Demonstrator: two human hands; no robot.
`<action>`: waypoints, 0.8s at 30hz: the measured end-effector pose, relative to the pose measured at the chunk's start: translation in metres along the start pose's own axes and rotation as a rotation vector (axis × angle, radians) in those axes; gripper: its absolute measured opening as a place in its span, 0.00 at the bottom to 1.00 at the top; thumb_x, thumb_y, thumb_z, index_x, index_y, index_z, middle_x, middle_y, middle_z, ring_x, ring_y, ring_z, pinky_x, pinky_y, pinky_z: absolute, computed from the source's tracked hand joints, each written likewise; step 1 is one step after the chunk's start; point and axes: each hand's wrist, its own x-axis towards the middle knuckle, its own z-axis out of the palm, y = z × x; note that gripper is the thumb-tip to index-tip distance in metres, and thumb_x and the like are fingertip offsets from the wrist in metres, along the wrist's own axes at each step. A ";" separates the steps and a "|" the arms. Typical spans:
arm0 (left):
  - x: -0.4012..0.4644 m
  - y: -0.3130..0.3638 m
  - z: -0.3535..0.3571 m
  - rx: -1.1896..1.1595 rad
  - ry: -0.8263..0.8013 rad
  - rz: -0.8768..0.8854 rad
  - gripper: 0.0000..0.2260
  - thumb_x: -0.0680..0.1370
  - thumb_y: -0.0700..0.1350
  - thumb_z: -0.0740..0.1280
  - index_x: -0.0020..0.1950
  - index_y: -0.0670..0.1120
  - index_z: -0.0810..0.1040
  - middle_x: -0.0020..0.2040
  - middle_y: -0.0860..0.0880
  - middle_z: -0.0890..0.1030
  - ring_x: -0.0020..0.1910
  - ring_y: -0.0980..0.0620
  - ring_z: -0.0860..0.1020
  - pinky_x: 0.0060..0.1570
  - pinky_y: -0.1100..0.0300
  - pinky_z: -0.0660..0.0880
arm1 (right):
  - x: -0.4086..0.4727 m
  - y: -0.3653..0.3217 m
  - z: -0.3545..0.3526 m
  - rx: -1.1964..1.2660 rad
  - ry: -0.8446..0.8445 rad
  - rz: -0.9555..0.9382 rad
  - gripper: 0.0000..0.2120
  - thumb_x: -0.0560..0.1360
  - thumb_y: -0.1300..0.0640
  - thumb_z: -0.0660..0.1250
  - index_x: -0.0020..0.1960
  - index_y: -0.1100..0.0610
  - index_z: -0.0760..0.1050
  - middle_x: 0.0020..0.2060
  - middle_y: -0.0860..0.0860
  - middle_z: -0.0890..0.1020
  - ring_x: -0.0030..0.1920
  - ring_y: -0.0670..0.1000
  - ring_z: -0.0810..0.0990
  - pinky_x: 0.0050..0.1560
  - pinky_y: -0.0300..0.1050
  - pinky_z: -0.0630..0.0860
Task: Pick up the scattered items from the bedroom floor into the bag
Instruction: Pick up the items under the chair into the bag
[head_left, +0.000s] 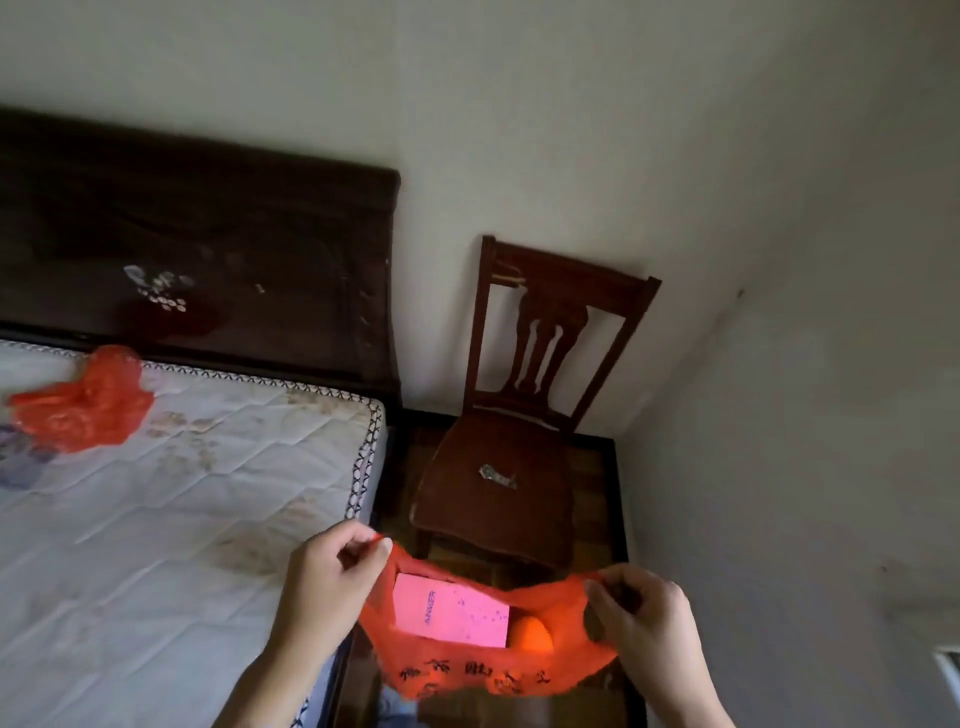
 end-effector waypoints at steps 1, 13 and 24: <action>0.010 -0.015 0.003 0.019 -0.026 -0.022 0.10 0.76 0.40 0.77 0.37 0.47 0.81 0.28 0.54 0.78 0.27 0.57 0.75 0.33 0.61 0.71 | 0.008 0.004 0.010 -0.030 -0.021 0.023 0.13 0.72 0.61 0.78 0.33 0.47 0.82 0.27 0.45 0.82 0.30 0.43 0.80 0.32 0.36 0.73; 0.111 -0.153 0.068 0.255 -0.341 -0.136 0.12 0.77 0.46 0.76 0.36 0.53 0.77 0.34 0.58 0.80 0.34 0.58 0.78 0.36 0.60 0.72 | 0.112 0.096 0.128 -0.194 -0.258 0.191 0.14 0.73 0.56 0.76 0.34 0.56 0.75 0.24 0.44 0.69 0.27 0.44 0.65 0.30 0.39 0.62; 0.148 -0.310 0.171 0.253 -0.395 -0.187 0.09 0.78 0.46 0.74 0.40 0.52 0.79 0.35 0.49 0.81 0.30 0.53 0.81 0.34 0.56 0.78 | 0.172 0.248 0.251 -0.163 -0.342 0.216 0.12 0.74 0.55 0.73 0.34 0.56 0.77 0.28 0.53 0.77 0.28 0.43 0.70 0.31 0.44 0.67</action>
